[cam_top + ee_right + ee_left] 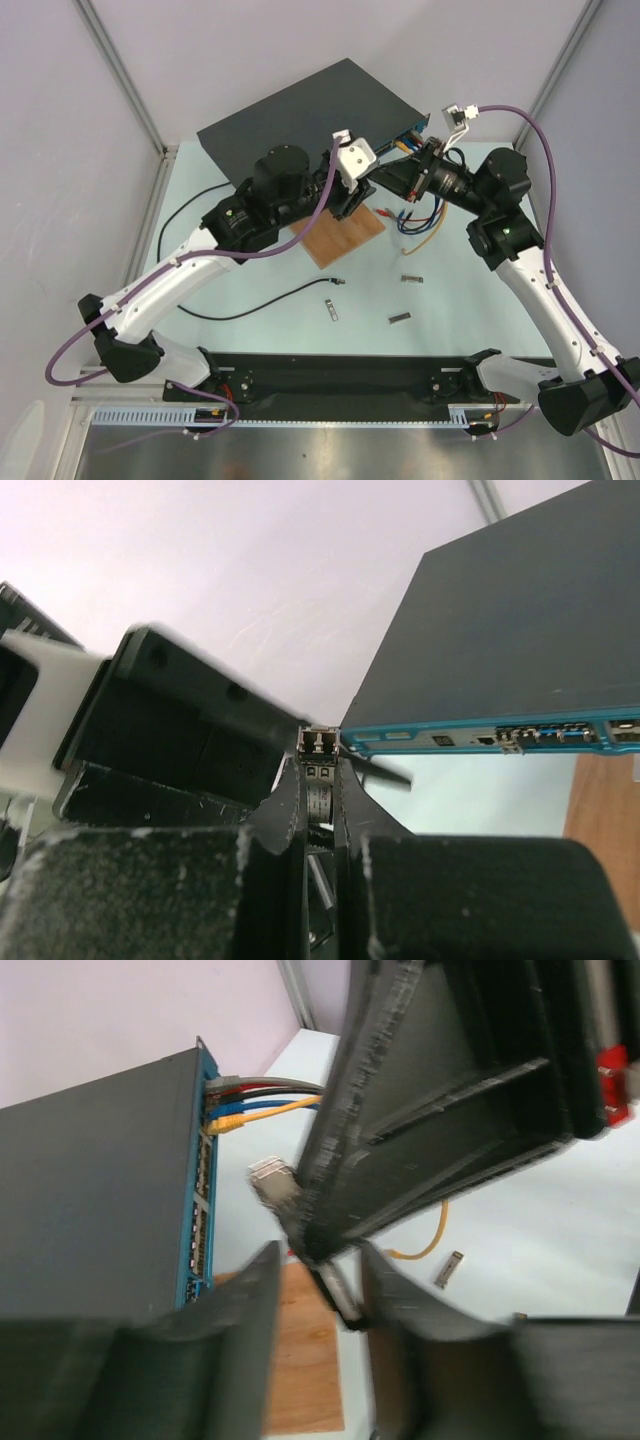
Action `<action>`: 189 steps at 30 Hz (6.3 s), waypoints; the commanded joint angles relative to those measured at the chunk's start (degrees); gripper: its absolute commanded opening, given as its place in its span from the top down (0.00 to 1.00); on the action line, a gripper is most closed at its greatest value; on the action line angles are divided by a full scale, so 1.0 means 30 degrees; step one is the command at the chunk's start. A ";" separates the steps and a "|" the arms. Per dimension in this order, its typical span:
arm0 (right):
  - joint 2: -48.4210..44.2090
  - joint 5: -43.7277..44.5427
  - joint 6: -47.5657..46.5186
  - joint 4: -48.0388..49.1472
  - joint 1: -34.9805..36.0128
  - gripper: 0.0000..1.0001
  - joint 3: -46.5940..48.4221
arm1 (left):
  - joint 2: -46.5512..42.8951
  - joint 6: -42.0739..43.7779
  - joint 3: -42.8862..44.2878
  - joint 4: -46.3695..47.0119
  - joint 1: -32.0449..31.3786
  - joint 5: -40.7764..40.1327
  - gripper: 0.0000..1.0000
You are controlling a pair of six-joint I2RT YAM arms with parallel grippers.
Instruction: Insert the plug into the switch port
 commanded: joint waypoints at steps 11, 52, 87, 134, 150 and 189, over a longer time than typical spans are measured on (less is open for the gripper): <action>-0.0701 -0.1001 -0.2633 -0.3409 -0.1508 0.58 0.0277 | -0.1600 0.1851 -0.1137 0.0367 -0.0097 -0.1039 1.00; 0.3867 0.1895 -1.9775 -2.1200 0.5046 0.30 0.9446 | -0.7638 2.2126 -1.1949 0.5640 -0.3232 -0.3617 1.00; 0.4425 0.1691 -1.9921 -2.0584 0.5662 0.69 1.0179 | -0.7170 2.1629 -1.1744 0.4233 -0.3818 -0.3090 1.00; 0.2725 0.8927 -1.8427 -1.3729 0.3962 1.00 0.4495 | -1.0485 -2.5801 -1.7660 1.3044 2.2051 1.2554 0.00; 0.5244 1.0215 -1.7403 -1.2587 0.4636 1.00 0.5872 | -0.5325 -2.7386 -1.7018 1.6949 1.9885 1.3084 0.09; 0.6037 1.2678 -1.4530 -1.1121 0.5397 1.00 0.5610 | -0.4474 -2.6301 -1.5963 1.4223 1.8272 1.2233 1.00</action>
